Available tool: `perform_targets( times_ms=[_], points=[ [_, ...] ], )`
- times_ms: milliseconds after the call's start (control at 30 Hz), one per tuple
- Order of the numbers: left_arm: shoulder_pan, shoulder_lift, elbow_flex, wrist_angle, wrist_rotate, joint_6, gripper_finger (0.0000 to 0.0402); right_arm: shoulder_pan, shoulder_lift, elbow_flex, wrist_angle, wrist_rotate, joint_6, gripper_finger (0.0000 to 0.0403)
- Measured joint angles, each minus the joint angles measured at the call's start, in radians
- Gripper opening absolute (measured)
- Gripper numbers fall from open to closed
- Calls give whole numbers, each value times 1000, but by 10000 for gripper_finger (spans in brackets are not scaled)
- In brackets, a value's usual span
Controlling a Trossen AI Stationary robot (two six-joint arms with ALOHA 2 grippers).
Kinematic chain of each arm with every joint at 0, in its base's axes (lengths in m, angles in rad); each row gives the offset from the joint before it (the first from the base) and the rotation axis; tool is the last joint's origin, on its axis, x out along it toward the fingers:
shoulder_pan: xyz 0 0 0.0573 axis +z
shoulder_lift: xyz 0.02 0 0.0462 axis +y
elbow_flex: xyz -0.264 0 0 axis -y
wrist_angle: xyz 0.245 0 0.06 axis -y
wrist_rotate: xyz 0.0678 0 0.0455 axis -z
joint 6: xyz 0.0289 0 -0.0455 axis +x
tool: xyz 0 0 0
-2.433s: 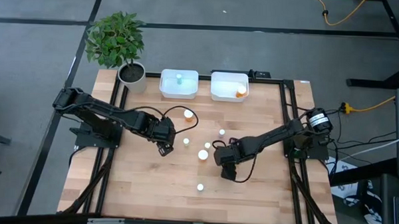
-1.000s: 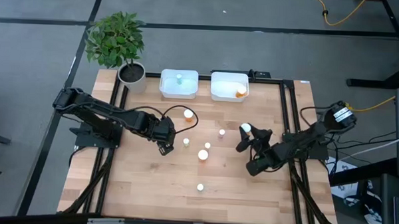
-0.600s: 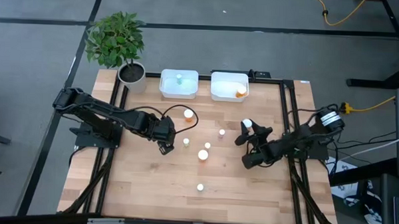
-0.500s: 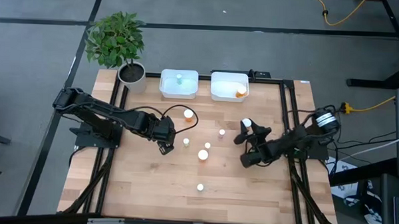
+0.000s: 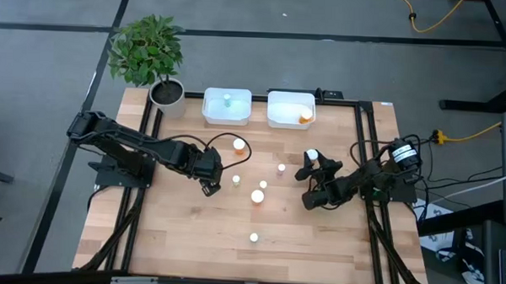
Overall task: Pick and place medicine bottles into bin by pill shape (circle, oval)
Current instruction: Put the bottom right orange capsule bottle into the right white bin
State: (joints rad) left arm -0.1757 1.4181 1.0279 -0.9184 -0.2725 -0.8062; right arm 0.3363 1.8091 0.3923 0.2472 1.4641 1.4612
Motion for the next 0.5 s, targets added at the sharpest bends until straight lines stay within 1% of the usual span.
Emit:
perform_targets(
  times_ms=[167,500],
  points=[
    [0,0,0,0,0,-1,147,0,0,0,0,-52,0,246],
    [0,0,0,0,1,-3,147,0,0,0,0,-45,-2,247]
  ],
)
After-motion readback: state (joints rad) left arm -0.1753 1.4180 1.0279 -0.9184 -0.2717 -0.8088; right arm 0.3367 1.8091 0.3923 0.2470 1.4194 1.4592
